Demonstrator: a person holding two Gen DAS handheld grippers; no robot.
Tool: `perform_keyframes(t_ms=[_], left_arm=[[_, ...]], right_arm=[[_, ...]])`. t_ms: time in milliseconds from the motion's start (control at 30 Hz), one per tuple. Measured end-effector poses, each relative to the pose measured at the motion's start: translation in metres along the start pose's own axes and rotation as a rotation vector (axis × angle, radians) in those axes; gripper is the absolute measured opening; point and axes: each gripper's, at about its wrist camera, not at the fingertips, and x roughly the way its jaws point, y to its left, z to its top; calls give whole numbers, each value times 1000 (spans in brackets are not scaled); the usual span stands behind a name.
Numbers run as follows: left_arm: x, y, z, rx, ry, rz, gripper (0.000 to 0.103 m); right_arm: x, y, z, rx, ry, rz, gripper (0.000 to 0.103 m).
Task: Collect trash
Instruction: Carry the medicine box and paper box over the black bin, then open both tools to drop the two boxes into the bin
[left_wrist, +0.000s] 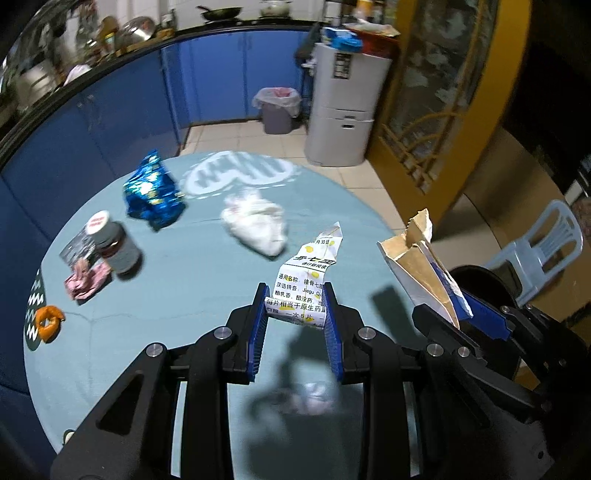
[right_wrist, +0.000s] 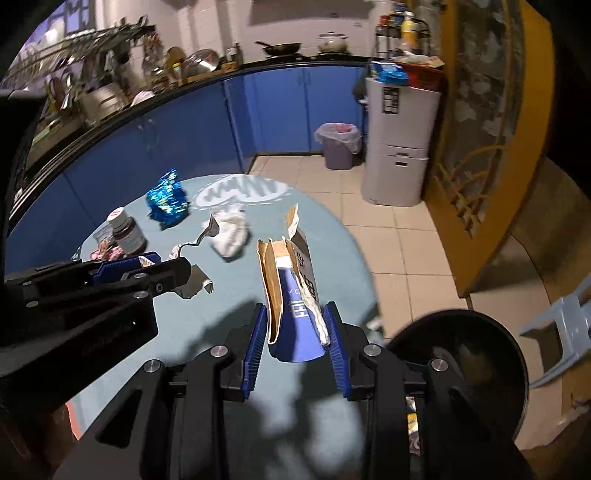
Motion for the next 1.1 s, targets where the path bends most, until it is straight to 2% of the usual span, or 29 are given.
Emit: perform_keyframes(t_ms=[500,1100], left_arm=[[13,-99,-2,167,23,-62,30],[23,-163,-2,278,25,-108,30]], right_arm=[[-23,-89,-28,172,-22,-85,32],[-32,-143,-48,288,-26,-159,32]])
